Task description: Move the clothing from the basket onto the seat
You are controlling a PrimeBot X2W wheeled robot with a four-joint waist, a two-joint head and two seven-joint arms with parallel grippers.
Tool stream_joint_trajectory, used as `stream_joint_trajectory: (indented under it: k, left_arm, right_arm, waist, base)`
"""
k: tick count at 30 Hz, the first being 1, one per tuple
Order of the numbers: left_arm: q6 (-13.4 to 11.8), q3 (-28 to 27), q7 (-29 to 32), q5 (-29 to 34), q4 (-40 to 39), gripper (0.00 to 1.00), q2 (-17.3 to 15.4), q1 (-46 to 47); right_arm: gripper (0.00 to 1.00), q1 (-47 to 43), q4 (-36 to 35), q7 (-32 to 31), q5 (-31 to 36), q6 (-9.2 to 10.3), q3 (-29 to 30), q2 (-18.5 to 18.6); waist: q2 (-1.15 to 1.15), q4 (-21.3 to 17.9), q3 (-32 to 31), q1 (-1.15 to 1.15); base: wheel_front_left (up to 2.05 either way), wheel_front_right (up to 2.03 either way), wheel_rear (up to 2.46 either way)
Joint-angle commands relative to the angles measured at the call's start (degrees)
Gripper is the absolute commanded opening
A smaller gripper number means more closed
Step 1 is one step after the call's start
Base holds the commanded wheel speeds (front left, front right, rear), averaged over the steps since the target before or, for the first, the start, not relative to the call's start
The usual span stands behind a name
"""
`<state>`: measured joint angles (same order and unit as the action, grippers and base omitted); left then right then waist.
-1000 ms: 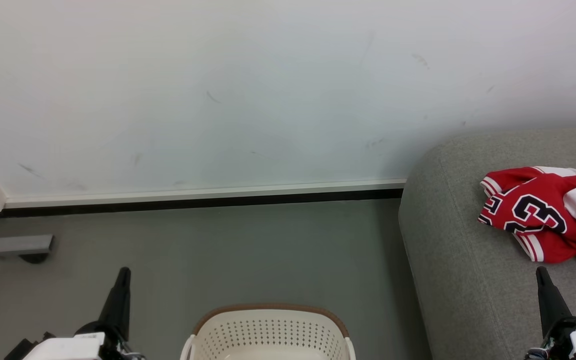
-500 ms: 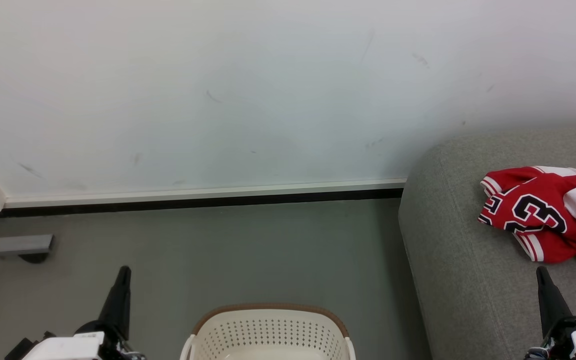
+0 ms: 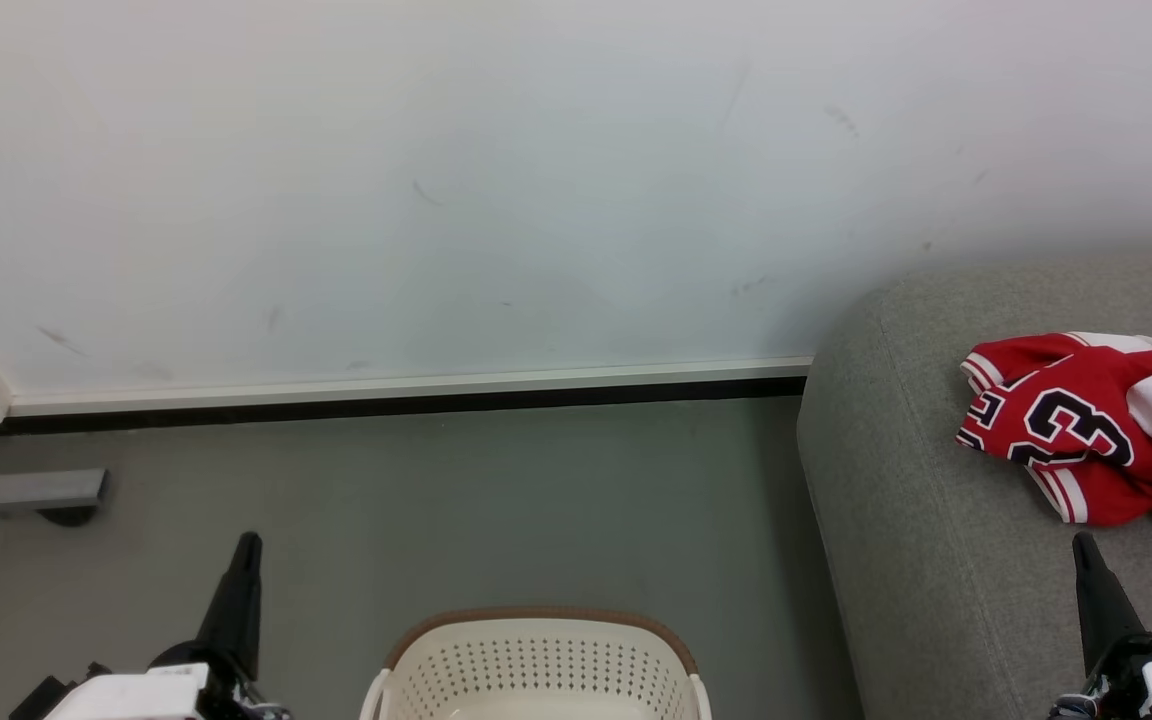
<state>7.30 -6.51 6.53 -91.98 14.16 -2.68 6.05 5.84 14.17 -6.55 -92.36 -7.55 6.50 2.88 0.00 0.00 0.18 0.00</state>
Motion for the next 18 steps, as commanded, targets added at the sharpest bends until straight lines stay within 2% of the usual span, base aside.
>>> stream_joint_trajectory:
  k: [1,18]
  left_arm:
    - [0.39,-0.07,0.24,-0.77,-0.2,0.0,-0.38,0.41]
    - [0.39,-0.06,0.24,-0.79,-0.21,0.0,-0.38,0.41]
  right_arm:
    - [0.0,0.7,-0.27,-0.2,-0.06,0.12,0.26,-0.04]
    - [0.0,0.7,-0.27,-0.2,-0.05,0.12,0.27,-0.04]
  waist:
    - [0.0,0.0,0.0,0.0]
    - [0.0,0.0,0.0,0.0]
  base:
    - [0.0,0.0,0.0]
    - [0.0,0.0,0.0]
